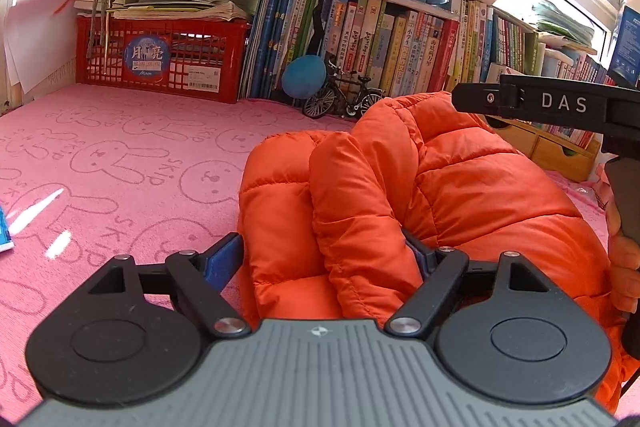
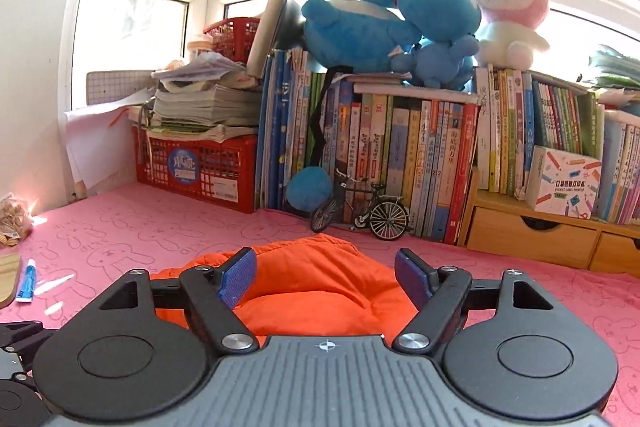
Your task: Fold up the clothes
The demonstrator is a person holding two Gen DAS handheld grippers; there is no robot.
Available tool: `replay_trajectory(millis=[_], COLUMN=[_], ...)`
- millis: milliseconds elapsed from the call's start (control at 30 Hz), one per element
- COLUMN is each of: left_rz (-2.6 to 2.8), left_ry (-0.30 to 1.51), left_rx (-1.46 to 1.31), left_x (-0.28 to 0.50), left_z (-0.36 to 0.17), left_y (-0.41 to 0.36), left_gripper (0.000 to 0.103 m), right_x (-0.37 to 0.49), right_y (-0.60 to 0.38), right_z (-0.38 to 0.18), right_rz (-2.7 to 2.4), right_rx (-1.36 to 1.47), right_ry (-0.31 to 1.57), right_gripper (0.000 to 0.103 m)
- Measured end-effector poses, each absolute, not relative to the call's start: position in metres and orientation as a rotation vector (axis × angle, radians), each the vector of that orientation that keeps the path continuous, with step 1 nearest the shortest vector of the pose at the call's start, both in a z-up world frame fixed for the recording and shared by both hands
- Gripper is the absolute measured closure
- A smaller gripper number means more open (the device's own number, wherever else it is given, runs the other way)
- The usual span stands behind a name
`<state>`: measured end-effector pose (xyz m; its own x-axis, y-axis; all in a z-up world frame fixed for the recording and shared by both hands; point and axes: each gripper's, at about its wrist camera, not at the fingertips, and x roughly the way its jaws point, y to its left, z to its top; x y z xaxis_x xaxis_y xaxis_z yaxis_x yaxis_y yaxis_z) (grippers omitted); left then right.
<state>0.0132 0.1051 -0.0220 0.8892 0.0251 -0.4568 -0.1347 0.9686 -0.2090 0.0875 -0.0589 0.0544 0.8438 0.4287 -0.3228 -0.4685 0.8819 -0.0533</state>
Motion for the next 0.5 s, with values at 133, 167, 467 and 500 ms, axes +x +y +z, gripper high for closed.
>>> replay_trajectory(millis=[133,167,467,500], left_rz=[0.078,0.076,0.056,0.052], left_ry=[0.47,0.47,0.474,0.477], left_rx=[-0.249,-0.252,-0.267,-0.268], left_x=[0.013,0.013,0.014,0.014], left_z=[-0.022,-0.023,-0.024,-0.024], left_y=[0.107,0.107,0.109,0.109], left_gripper=[0.021,0.021,0.021,0.021], right_x=[0.109,0.116,0.15,0.15], right_y=[-0.05,-0.048,-0.041,-0.04], right_z=[0.056,0.052,0.015,0.012], right_rz=[0.47,0.472,0.495,0.493], right_rx=[-0.17,-0.168,-0.132,-0.142], right_ry=[0.35,0.375,0.566,0.564], right_gripper=[0.034,0.034,0.033,0.033])
